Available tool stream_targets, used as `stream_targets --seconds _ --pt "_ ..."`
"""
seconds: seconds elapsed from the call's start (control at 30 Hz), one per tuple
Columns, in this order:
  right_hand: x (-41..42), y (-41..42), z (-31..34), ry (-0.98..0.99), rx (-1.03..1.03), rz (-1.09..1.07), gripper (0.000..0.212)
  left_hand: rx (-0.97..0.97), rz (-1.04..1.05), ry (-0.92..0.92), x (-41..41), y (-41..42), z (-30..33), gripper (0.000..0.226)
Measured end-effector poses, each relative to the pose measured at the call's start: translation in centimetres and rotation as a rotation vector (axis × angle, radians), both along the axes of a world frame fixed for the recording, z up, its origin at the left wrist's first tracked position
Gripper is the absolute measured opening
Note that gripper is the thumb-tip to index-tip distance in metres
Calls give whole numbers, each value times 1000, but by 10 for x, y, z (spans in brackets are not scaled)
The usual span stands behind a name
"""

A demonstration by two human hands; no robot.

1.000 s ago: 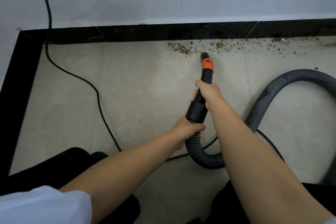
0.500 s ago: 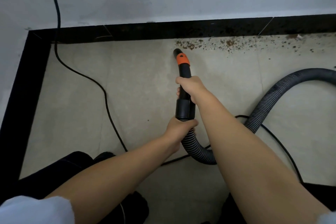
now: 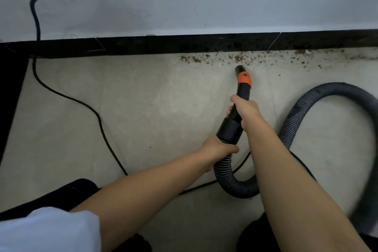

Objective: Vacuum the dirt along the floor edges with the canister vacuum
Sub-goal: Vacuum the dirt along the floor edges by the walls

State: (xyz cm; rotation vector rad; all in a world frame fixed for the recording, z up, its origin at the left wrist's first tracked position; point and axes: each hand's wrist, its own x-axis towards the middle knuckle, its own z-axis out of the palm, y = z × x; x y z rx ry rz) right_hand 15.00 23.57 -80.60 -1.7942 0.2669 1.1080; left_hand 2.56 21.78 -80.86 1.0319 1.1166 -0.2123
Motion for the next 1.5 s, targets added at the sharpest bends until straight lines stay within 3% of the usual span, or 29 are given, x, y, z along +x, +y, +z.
stream_targets --seconds 0.2,0.5,0.9,1.23,1.37,1.5 --pt "12 17 2 7 4 78 12 14 84 -4 15 6 1 17" --pt "-33 49 -3 62 38 304 9 1 284 0 -24 13 -3 15" --pt "-20 34 -4 19 3 240 11 9 187 -21 -16 7 -4 18" --pt "-60 71 -3 45 39 457 11 4 421 6 -40 18 -8 14" --pt "-72 86 -2 60 68 416 11 40 427 8 -52 34 -8 19" --pt "-56 82 -2 31 72 259 8 41 264 0 -47 52 -3 15"
